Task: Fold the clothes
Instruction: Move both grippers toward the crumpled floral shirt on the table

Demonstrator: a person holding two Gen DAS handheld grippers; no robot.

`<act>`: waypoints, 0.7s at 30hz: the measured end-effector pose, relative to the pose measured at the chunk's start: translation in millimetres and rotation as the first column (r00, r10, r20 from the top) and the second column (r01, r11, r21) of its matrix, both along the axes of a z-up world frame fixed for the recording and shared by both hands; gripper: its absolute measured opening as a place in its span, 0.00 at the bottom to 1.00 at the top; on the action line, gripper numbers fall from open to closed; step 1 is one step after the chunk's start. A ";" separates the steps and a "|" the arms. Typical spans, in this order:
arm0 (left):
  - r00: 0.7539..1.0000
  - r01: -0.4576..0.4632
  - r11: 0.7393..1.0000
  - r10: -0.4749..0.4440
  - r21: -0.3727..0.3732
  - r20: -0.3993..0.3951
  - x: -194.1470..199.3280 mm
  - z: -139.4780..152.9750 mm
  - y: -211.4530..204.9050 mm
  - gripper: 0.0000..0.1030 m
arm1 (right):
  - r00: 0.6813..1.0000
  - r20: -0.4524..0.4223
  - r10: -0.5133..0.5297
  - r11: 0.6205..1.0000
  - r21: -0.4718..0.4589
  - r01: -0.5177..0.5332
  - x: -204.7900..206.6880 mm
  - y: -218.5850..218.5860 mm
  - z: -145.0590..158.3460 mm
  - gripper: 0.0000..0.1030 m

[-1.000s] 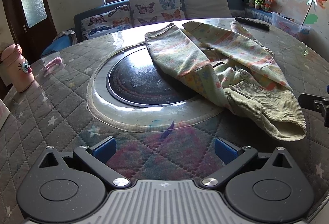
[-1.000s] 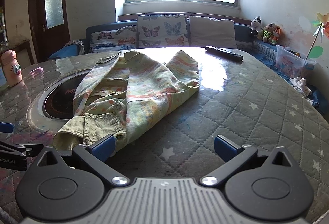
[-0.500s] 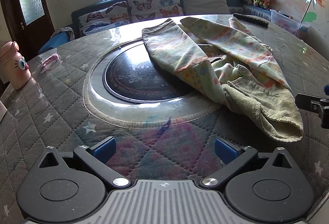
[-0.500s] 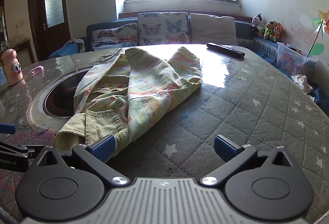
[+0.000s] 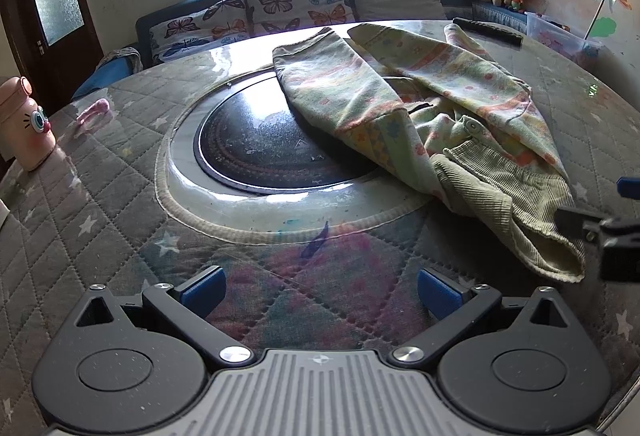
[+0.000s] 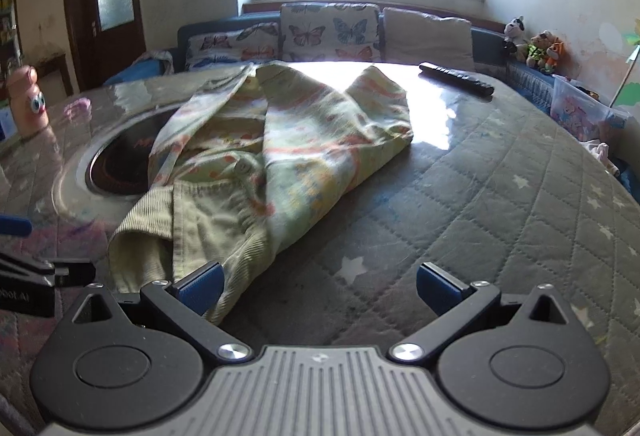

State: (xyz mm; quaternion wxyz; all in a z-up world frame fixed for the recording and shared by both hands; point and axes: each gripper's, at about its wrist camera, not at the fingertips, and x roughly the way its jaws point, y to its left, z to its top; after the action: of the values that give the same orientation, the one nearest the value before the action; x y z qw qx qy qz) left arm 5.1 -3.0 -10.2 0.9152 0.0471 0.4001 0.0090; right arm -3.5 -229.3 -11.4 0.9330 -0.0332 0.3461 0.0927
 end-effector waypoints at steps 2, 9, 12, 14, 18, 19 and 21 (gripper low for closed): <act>1.000 -0.001 1.000 0.001 -0.001 -0.001 0.6 -0.4 0.4 1.00 | 1.000 -0.004 0.007 1.000 -0.016 -0.007 1.5 4.2 -2.8 1.00; 1.000 0.002 1.000 -0.002 -0.006 -0.003 3.0 -0.9 1.0 1.00 | 1.000 -0.002 0.014 1.000 -0.014 -0.014 7.2 2.9 -7.0 1.00; 1.000 0.001 1.000 -0.002 -0.009 -0.005 4.6 -1.1 1.0 1.00 | 1.000 -0.004 0.009 1.000 -0.015 -0.009 8.5 0.2 -6.2 1.00; 1.000 0.002 1.000 -0.002 -0.007 -0.005 6.0 -1.0 0.8 1.00 | 1.000 -0.002 0.018 1.000 -0.021 -0.018 8.2 1.6 -4.7 1.00; 1.000 0.006 1.000 -0.006 -0.006 -0.007 8.5 -0.5 0.0 1.00 | 0.999 0.001 0.036 0.999 -0.032 -0.035 7.7 4.3 -1.7 1.00; 1.000 0.007 1.000 -0.007 -0.005 -0.007 9.0 -0.6 -0.2 1.00 | 0.999 0.002 0.038 0.999 -0.033 -0.038 7.5 5.0 -0.9 1.00; 1.000 0.009 1.000 -0.009 -0.005 -0.008 9.8 -0.5 -0.4 1.00 | 0.999 0.006 0.043 0.998 -0.035 -0.043 7.5 6.5 1.1 1.00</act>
State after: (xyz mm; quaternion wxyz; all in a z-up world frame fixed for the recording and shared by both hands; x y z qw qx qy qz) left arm 14.9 -3.4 -10.7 0.9137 0.0467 0.4036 0.0037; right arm 4.0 -222.9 -10.3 0.9313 -0.0572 0.3435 0.1067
